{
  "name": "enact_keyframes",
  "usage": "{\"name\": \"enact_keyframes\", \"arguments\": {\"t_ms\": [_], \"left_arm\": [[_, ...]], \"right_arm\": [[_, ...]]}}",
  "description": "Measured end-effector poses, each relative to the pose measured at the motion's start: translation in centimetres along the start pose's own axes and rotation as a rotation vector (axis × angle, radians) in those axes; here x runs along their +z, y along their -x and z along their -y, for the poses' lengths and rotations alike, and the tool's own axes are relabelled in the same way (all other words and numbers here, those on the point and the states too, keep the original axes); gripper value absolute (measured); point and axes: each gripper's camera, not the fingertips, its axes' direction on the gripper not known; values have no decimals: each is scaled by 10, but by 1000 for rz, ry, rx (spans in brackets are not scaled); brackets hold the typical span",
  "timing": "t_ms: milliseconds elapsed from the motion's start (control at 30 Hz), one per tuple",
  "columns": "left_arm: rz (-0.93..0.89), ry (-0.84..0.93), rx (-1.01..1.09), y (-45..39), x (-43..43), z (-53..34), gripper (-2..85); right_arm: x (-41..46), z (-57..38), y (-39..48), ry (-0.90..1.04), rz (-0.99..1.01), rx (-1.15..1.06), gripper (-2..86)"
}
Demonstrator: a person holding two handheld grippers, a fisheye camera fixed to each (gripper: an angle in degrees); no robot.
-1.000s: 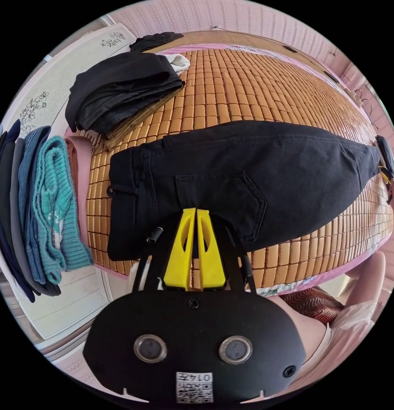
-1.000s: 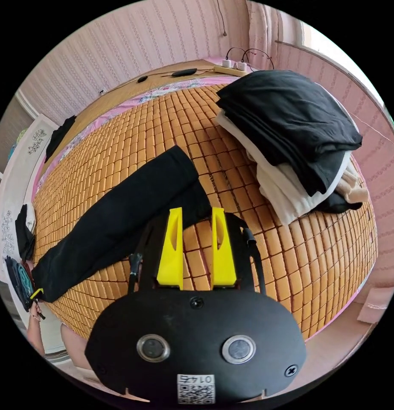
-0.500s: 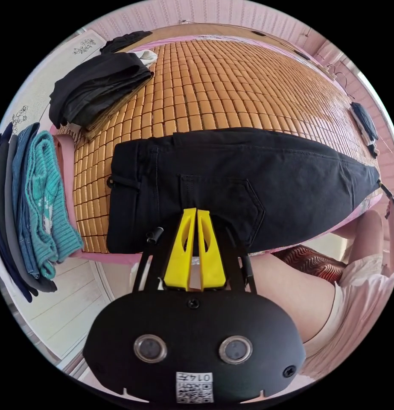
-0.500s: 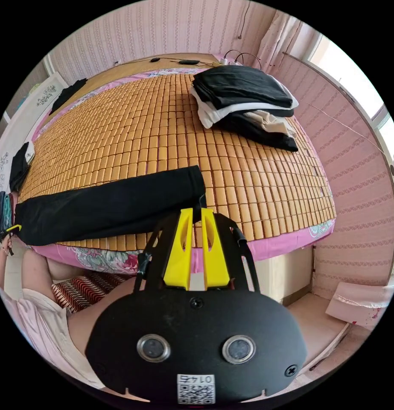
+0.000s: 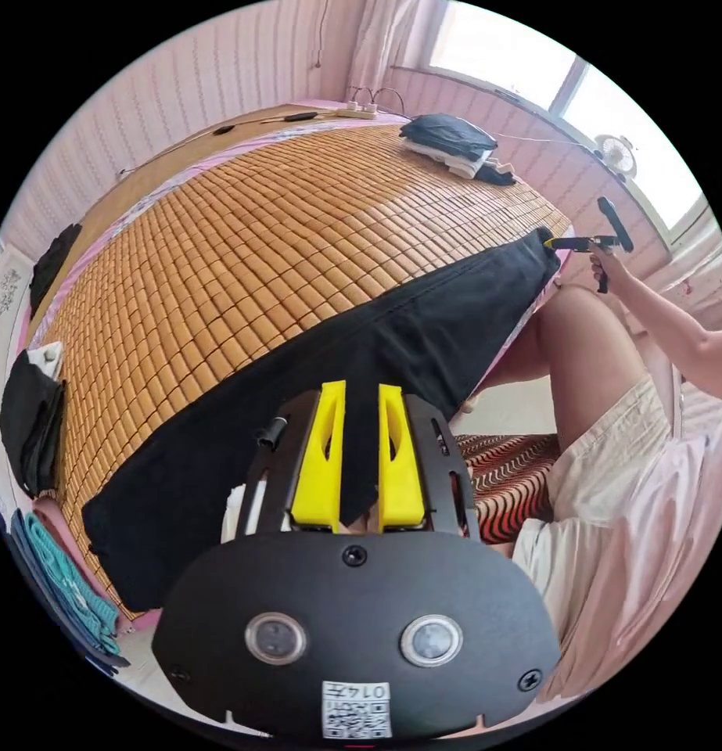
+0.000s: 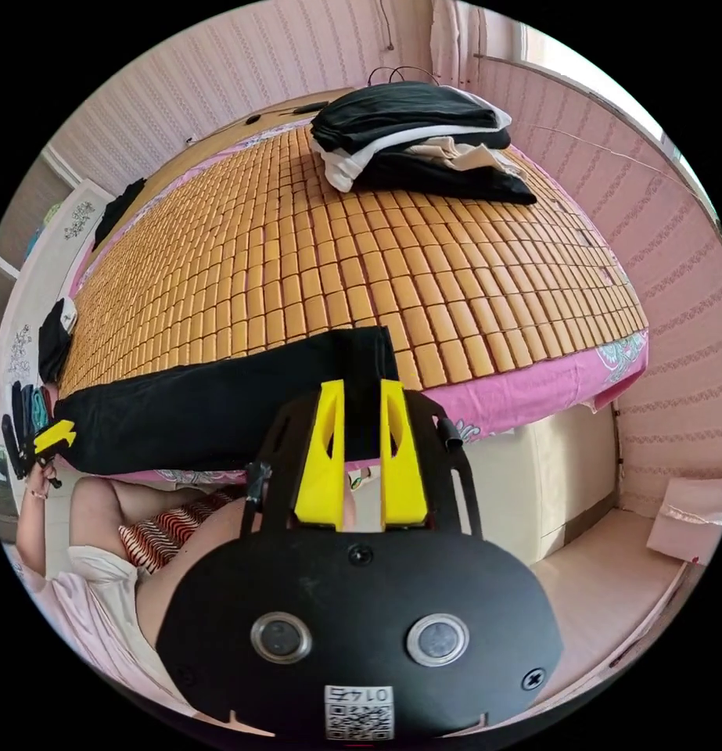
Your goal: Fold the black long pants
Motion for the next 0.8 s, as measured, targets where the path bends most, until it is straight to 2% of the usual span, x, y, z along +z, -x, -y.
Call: {"name": "enact_keyframes", "arguments": {"t_ms": [133, 200, 300, 367, 433, 500, 633, 800], "left_arm": [[-23, 156, 124, -48, 48, 26, 85], [26, 152, 161, -59, 50, 25, 84], [8, 96, 123, -61, 37, 23, 81], [-18, 74, 74, -55, 31, 23, 81], [-7, 78, 52, -51, 29, 24, 80], [10, 72, 43, -50, 26, 25, 80], [37, 57, 33, -51, 25, 28, 81], [69, 90, 42, -60, 44, 37, 80]], "right_arm": [[-37, -18, 11, -16, 38, -79, 12], [-69, -25, 13, -23, 146, -106, 9], [-103, -20, 1, -52, 285, -62, 8], [-92, -9, -21, -93, 178, 54, 17], [-71, -4, -33, -44, 178, 131, 30], [-54, -7, -31, -23, 234, 138, 47], [-23, -23, -7, 58, 164, 121, 96], [-5, -30, 20, 73, 105, 106, 78]]}}
